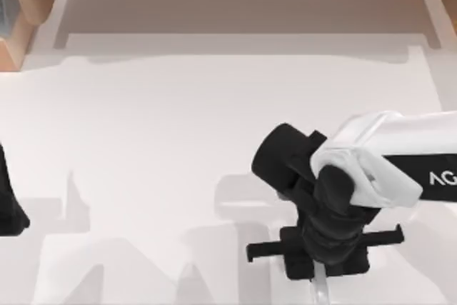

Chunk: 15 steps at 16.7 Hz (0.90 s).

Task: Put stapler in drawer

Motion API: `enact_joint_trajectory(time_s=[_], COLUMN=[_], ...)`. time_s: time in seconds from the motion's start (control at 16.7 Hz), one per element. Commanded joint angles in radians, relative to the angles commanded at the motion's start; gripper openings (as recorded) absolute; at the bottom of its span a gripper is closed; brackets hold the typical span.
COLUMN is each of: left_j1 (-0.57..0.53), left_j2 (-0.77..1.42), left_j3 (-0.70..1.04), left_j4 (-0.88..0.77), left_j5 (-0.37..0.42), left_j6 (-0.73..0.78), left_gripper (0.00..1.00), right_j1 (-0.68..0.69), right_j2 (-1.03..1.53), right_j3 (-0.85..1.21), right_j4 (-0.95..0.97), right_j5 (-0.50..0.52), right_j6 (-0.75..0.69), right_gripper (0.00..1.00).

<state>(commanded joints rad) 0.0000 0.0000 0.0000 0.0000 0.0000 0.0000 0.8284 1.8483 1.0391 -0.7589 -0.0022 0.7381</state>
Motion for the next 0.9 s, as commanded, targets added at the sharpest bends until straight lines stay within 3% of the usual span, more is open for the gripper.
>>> enact_joint_trajectory(time_s=[0.9], left_j1=[0.0], left_j2=[0.0], left_j3=[0.0], left_j4=[0.0], left_j5=[0.0], left_j6=[0.0], left_gripper=[1.0], right_j1=[-0.007], right_j2=[-0.054], right_j3=[0.068], right_j4=[-0.118], right_j5=[0.002], right_j6=[-0.004], right_gripper=[0.0])
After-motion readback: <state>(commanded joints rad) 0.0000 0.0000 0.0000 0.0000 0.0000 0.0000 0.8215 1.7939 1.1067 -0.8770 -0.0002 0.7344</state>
